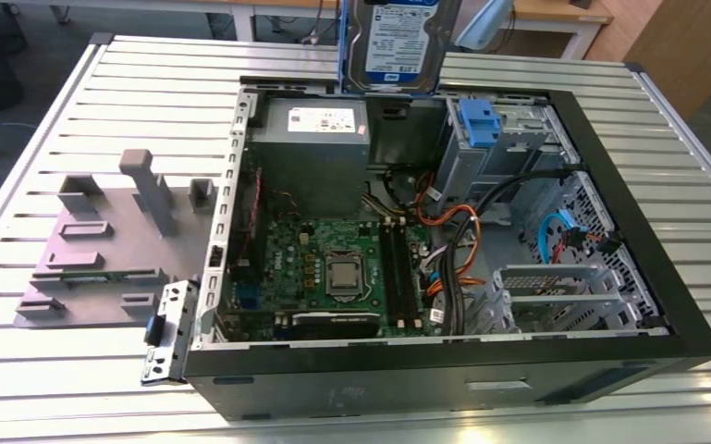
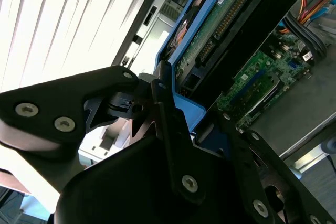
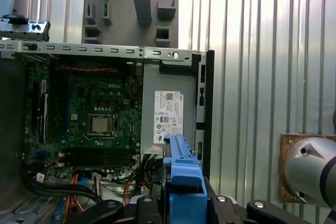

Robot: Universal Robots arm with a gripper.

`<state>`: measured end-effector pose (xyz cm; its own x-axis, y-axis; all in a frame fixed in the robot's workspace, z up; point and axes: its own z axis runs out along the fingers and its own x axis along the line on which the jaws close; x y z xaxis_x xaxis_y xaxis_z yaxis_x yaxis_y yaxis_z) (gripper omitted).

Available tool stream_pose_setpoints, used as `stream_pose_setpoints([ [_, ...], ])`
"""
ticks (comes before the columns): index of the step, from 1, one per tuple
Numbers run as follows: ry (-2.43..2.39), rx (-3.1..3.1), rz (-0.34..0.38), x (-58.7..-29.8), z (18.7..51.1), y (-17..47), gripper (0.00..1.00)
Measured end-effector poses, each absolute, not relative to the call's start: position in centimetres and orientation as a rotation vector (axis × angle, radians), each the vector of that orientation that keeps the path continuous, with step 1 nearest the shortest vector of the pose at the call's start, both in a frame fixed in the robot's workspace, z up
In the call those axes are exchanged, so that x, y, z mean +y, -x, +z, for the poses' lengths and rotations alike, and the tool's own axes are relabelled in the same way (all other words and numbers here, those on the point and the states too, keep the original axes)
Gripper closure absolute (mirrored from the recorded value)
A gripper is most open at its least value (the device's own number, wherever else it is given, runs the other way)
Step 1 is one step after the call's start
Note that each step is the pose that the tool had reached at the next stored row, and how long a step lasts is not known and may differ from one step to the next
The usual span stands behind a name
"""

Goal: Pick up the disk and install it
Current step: 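Pick up the disk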

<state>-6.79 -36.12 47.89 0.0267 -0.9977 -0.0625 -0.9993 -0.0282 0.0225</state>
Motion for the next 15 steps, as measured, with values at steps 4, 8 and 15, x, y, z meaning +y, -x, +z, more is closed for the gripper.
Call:
stream_pose_setpoints([
  [4,2.231,2.171,0.094,-36.12,47.89,6.70,0.63],
  [8,2.231,2.171,0.094,-36.12,47.89,6.62,0.63],
  [15,2.231,2.171,0.094,-36.12,47.89,6.45,0.63],
])
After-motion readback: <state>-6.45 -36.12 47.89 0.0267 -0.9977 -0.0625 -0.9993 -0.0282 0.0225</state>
